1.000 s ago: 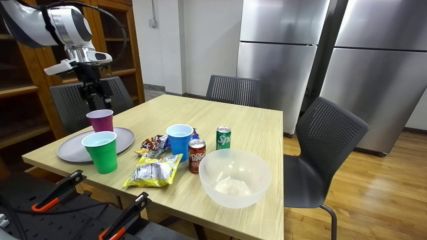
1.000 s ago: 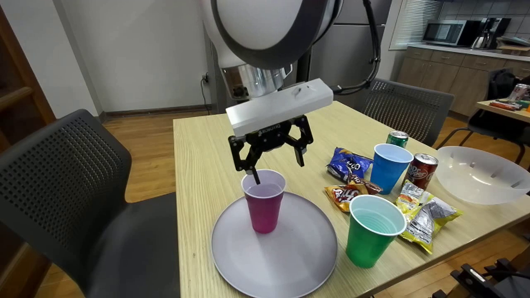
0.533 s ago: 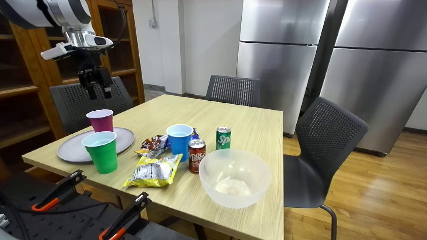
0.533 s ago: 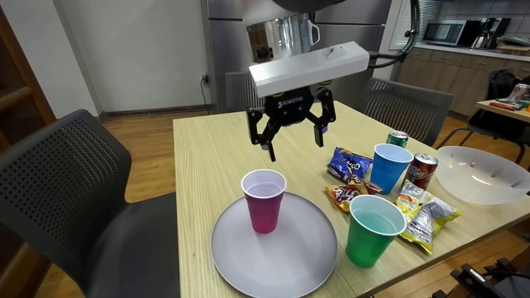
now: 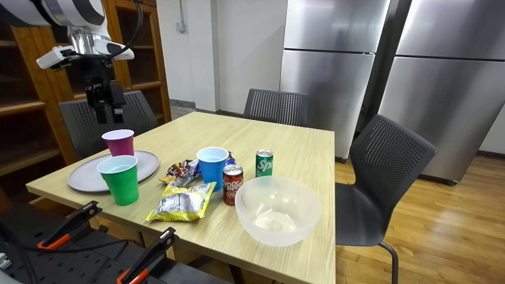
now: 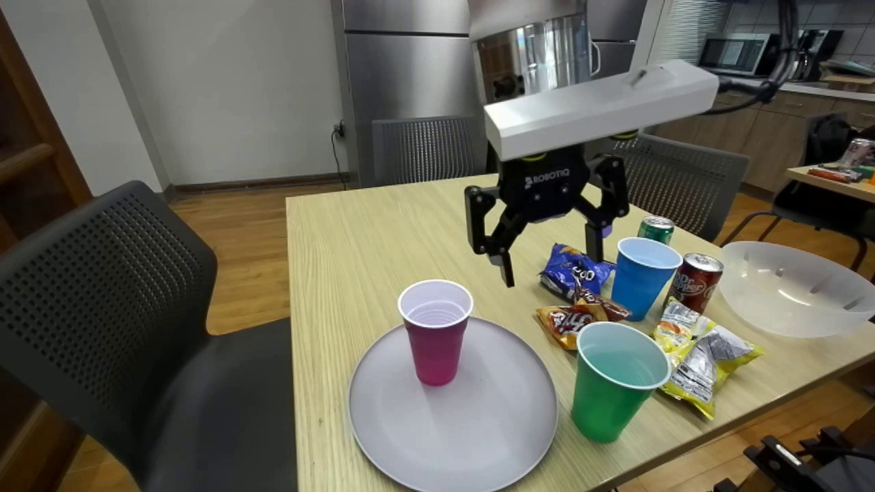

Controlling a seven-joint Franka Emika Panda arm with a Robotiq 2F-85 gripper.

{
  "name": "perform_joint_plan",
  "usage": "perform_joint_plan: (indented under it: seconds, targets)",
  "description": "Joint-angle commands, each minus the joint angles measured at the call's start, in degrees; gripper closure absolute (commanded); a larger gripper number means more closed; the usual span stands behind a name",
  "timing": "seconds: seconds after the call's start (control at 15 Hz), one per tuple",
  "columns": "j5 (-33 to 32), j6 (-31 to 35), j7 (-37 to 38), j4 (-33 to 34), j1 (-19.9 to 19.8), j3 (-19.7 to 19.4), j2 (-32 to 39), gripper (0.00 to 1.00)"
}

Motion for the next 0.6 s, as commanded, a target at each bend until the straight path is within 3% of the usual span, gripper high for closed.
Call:
perform_joint_plan:
  seconds: [0.0, 0.2, 0.53]
  targets:
    - [5.03, 0.35, -1.39, -5.96, -2.53, 2.51, -4.53, 0.0]
    - [7.77, 1.88, -0.5, -9.45, -2.9, 3.01, -5.59, 0.0]
    - [6.78, 6.31, 4.43, -13.98, -2.87, 3.27, -5.65, 0.0]
